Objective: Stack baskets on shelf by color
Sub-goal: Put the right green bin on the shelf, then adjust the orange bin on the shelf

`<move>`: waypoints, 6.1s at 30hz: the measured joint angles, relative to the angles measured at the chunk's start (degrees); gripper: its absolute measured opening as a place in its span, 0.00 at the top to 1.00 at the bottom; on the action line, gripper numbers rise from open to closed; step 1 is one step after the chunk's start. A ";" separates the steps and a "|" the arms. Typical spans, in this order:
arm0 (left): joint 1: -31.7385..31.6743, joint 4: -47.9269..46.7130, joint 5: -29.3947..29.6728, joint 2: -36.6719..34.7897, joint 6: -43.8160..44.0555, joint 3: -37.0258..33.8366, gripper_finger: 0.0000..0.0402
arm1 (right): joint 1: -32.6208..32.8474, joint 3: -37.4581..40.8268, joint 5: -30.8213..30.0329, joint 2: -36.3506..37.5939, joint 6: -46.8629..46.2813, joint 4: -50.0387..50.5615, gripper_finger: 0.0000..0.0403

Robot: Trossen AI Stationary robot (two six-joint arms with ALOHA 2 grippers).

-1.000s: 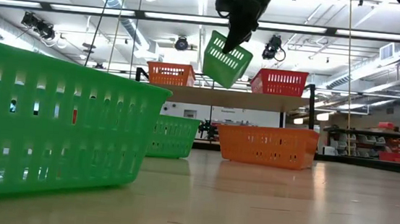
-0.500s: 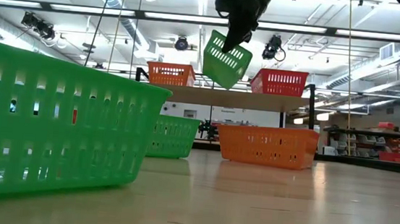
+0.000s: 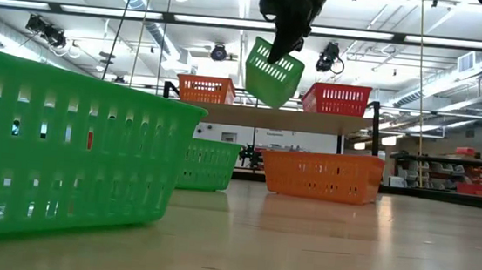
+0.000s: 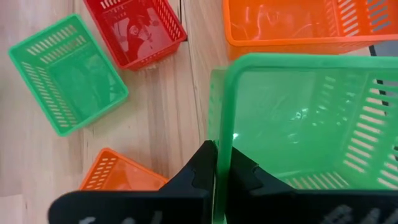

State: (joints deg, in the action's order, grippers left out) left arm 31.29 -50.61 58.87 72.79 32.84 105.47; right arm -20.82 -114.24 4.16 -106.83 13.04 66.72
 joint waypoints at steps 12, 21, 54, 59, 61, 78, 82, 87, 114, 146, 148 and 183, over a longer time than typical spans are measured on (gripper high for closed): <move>0.00 -0.02 -0.19 0.00 0.02 0.00 0.71 | 0.00 0.00 -0.01 0.00 0.02 0.04 0.89; 0.00 -0.02 -0.20 0.00 0.02 0.00 0.71 | 0.00 0.00 -1.09 0.00 0.21 0.04 0.78; 0.11 -0.28 -0.20 0.00 -0.42 0.00 0.71 | 7.03 0.00 -10.71 0.02 9.81 7.50 0.55; 0.11 -0.28 -0.77 0.00 -0.42 0.00 0.71 | 5.25 0.06 -10.14 0.02 11.52 7.25 0.45; 0.11 -0.28 -1.02 0.00 -0.42 0.00 0.71 | 4.55 1.09 -10.11 0.11 11.52 5.99 0.42; 0.09 -0.22 -3.43 2.66 1.10 0.00 0.71 | 3.05 7.43 -10.57 0.02 6.47 -1.13 0.43; 0.15 -0.28 -3.41 3.10 1.39 0.00 0.71 | 2.95 7.43 -10.07 0.02 4.48 -2.58 0.47; 0.15 -0.22 -3.23 3.39 1.42 0.00 0.71 | 2.95 7.43 -6.88 0.01 4.59 -2.43 0.55; 0.20 0.25 -3.21 3.34 1.55 0.00 0.71 | 2.95 7.41 -4.13 0.00 -2.47 -5.42 0.97; 0.20 0.93 -3.21 3.34 1.60 0.00 0.71 | 2.78 7.41 -2.57 -0.02 4.57 -8.59 0.93; 0.20 1.00 -3.21 3.34 1.60 0.00 0.71 | 2.75 7.41 -2.59 -0.02 4.71 -8.59 0.93; -11.65 -21.94 -15.71 3.32 0.64 0.00 0.70 | 6.14 -12.23 -8.19 0.34 2.35 2.15 0.67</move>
State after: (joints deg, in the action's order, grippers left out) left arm 19.64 -72.55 43.17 76.12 33.48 105.47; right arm -14.68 -126.47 -4.03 -106.49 15.39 68.87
